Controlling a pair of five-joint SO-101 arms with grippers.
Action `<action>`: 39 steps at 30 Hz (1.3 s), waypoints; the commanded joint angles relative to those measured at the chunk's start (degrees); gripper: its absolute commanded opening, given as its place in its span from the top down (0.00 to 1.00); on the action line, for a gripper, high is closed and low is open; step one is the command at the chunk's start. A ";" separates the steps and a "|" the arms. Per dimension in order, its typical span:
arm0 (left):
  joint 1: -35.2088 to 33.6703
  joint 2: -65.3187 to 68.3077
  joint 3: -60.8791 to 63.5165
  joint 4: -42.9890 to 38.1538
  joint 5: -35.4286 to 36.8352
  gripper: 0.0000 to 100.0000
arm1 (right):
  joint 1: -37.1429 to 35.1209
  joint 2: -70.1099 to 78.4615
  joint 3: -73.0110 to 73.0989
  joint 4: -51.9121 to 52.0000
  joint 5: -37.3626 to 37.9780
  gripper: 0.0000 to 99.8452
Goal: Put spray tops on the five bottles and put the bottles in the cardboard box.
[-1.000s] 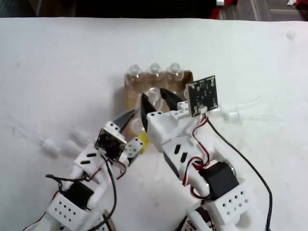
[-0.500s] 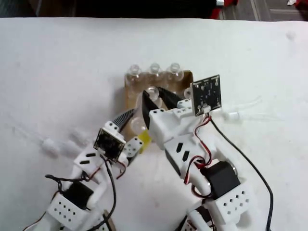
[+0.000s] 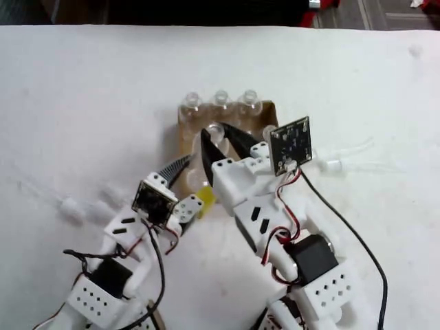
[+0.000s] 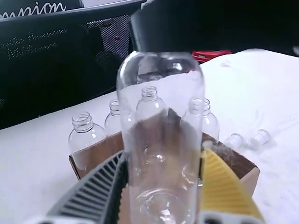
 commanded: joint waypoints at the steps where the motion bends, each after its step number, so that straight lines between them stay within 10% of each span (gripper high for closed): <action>1: 1.01 -1.10 -2.29 2.55 -0.18 0.81 | 0.04 0.57 0.00 -2.15 0.79 0.98; 30: -3.74 -1.10 -17.41 23.30 8.79 0.71 | 6.29 0.57 0.79 -7.16 0.88 0.98; 39: -20.18 -1.10 -21.36 23.21 9.23 0.71 | 6.11 0.75 16.79 -38.55 4.84 0.98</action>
